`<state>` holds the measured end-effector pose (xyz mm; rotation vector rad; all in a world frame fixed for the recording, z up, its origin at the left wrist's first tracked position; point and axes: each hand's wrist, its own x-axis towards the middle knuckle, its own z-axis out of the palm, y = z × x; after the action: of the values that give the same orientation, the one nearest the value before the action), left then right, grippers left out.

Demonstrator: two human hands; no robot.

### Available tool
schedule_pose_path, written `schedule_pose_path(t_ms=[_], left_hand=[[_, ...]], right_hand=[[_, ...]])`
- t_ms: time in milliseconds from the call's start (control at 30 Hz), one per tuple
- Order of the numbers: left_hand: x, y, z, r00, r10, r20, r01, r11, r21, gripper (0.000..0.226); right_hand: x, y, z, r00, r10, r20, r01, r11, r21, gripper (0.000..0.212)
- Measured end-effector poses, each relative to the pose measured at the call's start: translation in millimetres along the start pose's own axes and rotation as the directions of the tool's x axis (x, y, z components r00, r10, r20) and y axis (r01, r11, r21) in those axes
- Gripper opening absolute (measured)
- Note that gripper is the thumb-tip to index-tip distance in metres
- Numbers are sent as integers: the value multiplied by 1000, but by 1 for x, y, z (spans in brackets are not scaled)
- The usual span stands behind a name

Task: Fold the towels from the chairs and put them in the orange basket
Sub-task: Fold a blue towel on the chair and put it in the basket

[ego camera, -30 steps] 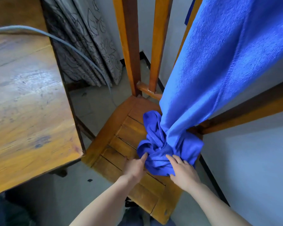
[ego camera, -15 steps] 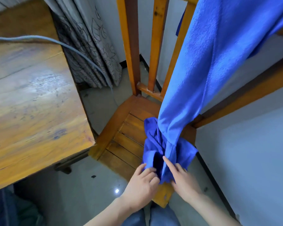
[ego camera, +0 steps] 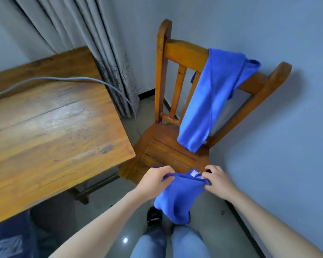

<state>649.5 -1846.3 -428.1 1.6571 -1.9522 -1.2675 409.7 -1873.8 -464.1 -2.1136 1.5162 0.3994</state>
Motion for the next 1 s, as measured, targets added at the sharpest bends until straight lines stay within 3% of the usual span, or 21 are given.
schedule_pose_path(t_ms=[67, 133, 233, 300, 500, 667, 800, 900, 1000], left_hand=[[-5, 9, -15, 1000, -12, 29, 14, 998, -58, 7], [-11, 18, -29, 1000, 2, 0, -2, 991, -135, 11], [-20, 32, -51, 999, 2, -52, -14, 968, -250, 17], [-27, 41, -62, 998, 3, -64, -26, 937, -349, 18], [-39, 60, -77, 979, -25, -201, -86, 847, -525, 21], [-33, 72, -86, 966, -31, -258, -137, 783, -607, 16], [-33, 74, -76, 970, 7, -242, -114, 893, -434, 14], [-33, 62, -60, 974, -5, -228, -49, 971, -232, 11], [-32, 39, -45, 960, -137, -246, 68, 961, -268, 14]], right_hand=[[-10, -3, -20, 1000, 19, 13, -20, 994, 106, 22], [-25, -9, -43, 999, 33, -6, -30, 967, 253, 5], [-49, -19, -87, 999, 40, -12, -25, 805, 592, 35], [-69, -32, -120, 1000, -9, -6, 11, 724, 690, 36], [-104, -69, -200, 988, -98, -118, 153, 701, 696, 38], [-99, -83, -237, 911, -47, -411, 349, 620, 703, 40], [-96, -88, -252, 829, 16, -559, 436, 608, 664, 39], [-94, -88, -257, 801, 50, -596, 498, 497, 711, 41], [-96, -89, -264, 793, 65, -606, 526, 430, 734, 36]])
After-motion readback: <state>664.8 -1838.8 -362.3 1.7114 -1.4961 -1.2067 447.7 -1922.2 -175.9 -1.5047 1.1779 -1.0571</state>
